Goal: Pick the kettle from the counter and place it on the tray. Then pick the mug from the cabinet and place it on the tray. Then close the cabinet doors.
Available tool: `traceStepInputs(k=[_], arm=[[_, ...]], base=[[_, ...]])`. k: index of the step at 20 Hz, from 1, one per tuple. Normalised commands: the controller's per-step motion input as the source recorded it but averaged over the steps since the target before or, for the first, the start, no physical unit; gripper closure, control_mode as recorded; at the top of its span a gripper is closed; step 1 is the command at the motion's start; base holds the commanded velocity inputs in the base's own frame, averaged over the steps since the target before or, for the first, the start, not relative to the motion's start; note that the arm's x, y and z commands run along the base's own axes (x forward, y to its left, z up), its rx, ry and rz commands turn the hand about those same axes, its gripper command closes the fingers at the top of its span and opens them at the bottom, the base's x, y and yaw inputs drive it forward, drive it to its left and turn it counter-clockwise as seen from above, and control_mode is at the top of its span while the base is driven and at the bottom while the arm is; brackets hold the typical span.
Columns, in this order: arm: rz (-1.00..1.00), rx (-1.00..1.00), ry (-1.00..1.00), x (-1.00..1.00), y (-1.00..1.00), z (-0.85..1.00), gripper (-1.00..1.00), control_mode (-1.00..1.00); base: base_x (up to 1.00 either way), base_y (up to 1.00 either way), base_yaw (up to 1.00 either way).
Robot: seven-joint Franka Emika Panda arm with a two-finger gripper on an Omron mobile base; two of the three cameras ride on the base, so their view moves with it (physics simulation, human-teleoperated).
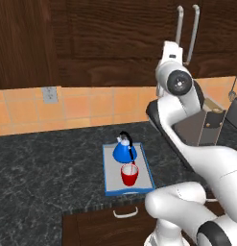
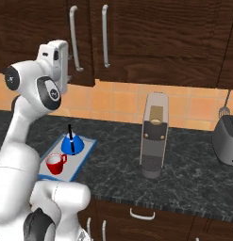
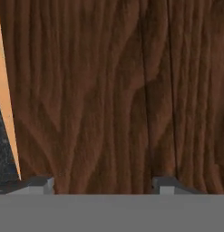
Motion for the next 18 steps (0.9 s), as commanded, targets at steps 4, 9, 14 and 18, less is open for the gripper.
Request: traceStepInputs(k=[4, 9, 14, 18], arm=[[0.06, 0.0, 0.12, 1.0, -0.04, -0.01, -1.0, -1.0], [0.05, 0.0, 0.08, 1.0, -0.01, -0.04, -1.0, -1.0], [0.04, 0.0, 0.03, 0.94, -0.02, -0.14, -1.0, -1.0], [0.02, 0.0, 0.05, 0.83, 0.0, -0.24, -1.0, -1.0]], base=[[0.0, 0.0, 0.0], [0.0, 0.0, 0.0], [0.0, 0.0, 0.0], [0.0, 0.0, 0.0]])
